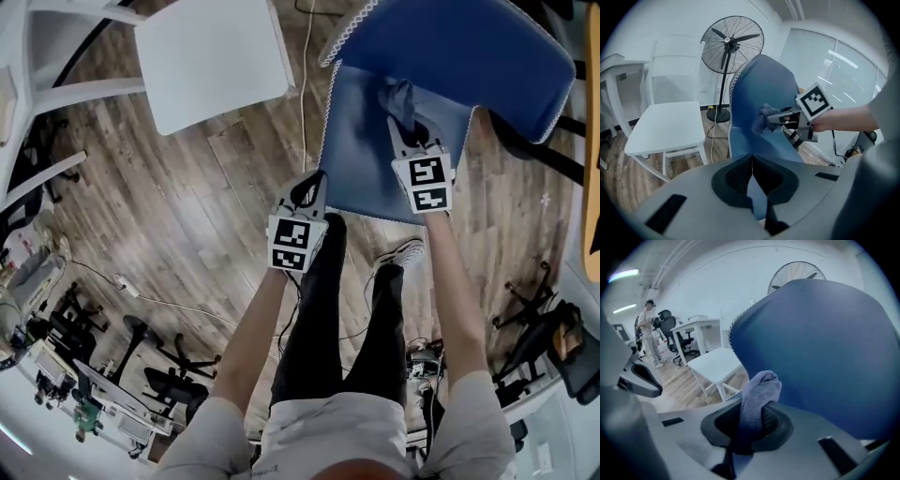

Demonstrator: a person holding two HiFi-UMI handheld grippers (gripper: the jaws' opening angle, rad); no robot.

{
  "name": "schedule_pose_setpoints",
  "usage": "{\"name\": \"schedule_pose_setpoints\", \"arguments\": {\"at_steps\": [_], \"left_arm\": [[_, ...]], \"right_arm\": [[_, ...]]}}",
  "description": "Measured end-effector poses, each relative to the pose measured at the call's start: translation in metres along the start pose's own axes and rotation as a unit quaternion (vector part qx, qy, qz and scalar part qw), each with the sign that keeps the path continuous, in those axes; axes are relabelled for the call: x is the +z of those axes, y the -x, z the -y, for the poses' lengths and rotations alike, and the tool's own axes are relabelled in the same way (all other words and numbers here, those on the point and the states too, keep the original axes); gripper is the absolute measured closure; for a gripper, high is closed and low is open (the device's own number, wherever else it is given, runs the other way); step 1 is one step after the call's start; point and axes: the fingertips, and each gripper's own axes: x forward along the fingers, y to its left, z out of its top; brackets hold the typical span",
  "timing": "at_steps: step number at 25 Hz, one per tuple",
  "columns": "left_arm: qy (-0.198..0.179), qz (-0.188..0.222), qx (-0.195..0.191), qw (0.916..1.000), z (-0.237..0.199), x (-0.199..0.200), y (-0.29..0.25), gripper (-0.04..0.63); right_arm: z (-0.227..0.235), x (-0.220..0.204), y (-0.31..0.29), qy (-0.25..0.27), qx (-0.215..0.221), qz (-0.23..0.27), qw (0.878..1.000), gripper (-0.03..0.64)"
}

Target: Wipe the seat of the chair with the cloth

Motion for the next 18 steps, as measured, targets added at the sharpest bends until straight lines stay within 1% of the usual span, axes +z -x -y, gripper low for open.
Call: {"name": "schedule_pose_setpoints", "arguments": {"at_steps": [2, 4, 7, 9, 11, 12, 15, 16, 17, 18], "left_arm": [[0.007, 0.006, -0.005, 0.9999, -0.006, 0.003, 0.004, 0.568], [0.014, 0.014, -0.005, 0.9998, -0.016, 0.007, 0.01, 0.568], [0.037, 0.027, 0.009, 0.9989, -0.038, 0.008, 0.02, 0.568], [0.056, 0.028, 0.021, 0.9978, -0.053, 0.0, 0.027, 0.568], [0.065, 0.025, 0.029, 0.9972, -0.065, -0.008, 0.032, 0.568], [0.067, 0.022, 0.032, 0.997, -0.069, -0.011, 0.034, 0.568], [0.068, 0.012, 0.04, 0.9968, -0.079, -0.018, 0.038, 0.568], [0.067, 0.011, 0.043, 0.9968, -0.082, -0.019, 0.039, 0.568], [0.066, 0.009, 0.044, 0.9968, -0.084, -0.02, 0.039, 0.568], [0.064, 0.007, 0.045, 0.9969, -0.085, -0.02, 0.039, 0.568]], "right_arm": [[-0.013, 0.002, -0.027, 0.063, 0.014, -0.032, 0.997, 0.566], [-0.026, 0.002, -0.052, 0.139, 0.027, -0.066, 0.988, 0.567], [-0.047, 0.005, -0.084, 0.238, 0.046, -0.096, 0.966, 0.566], [-0.061, 0.005, -0.102, 0.297, 0.055, -0.108, 0.947, 0.566], [-0.074, -0.002, -0.121, 0.356, 0.071, -0.125, 0.923, 0.566], [-0.078, -0.009, -0.129, 0.385, 0.085, -0.14, 0.908, 0.567], [-0.089, -0.041, -0.143, 0.462, 0.143, -0.195, 0.853, 0.568], [-0.089, -0.046, -0.143, 0.482, 0.154, -0.2, 0.839, 0.568], [-0.089, -0.047, -0.142, 0.496, 0.161, -0.2, 0.83, 0.568], [-0.088, -0.048, -0.14, 0.507, 0.164, -0.2, 0.822, 0.568]]}}
